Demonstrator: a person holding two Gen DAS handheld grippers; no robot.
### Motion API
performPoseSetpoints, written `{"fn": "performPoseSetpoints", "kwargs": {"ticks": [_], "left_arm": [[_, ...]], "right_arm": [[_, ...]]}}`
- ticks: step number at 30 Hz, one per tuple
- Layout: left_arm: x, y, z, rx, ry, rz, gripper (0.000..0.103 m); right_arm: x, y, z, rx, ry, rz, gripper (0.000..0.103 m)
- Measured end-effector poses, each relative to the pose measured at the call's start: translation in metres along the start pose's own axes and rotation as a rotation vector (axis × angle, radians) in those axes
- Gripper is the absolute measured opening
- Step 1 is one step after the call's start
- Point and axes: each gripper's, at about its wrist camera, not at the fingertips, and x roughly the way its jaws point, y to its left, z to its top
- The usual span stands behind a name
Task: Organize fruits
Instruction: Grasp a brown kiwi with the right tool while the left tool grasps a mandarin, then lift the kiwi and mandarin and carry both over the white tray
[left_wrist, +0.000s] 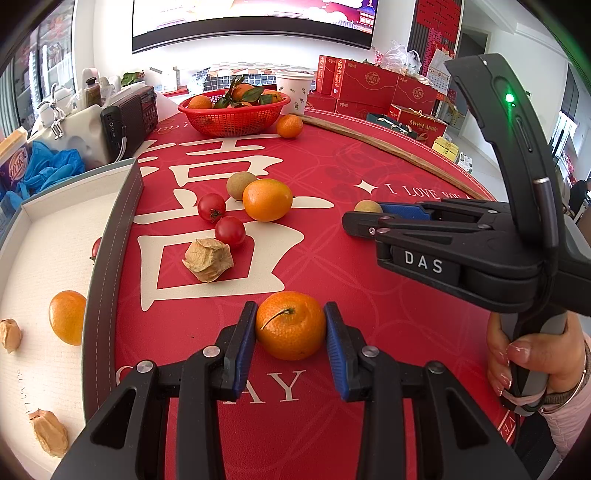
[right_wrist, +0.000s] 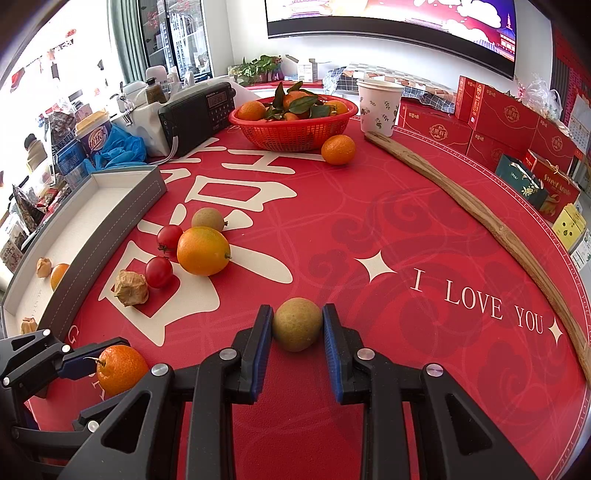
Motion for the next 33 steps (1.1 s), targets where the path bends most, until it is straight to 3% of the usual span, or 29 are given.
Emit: {"fn": "performPoseSetpoints", "kwargs": {"ticks": [23,33], "left_arm": [[-0.003,0.006,-0.001,-0.023,-0.009,-0.017,0.039],[-0.022,0.007,0.000,-0.003,-0.105,0.024,0.039]], "right_arm": [[0.001,-0.006,0.002,0.042,0.001,0.023,0.028],[-0.005,0.000,0.011,0.067,-0.032,0.070,0.028]]}}
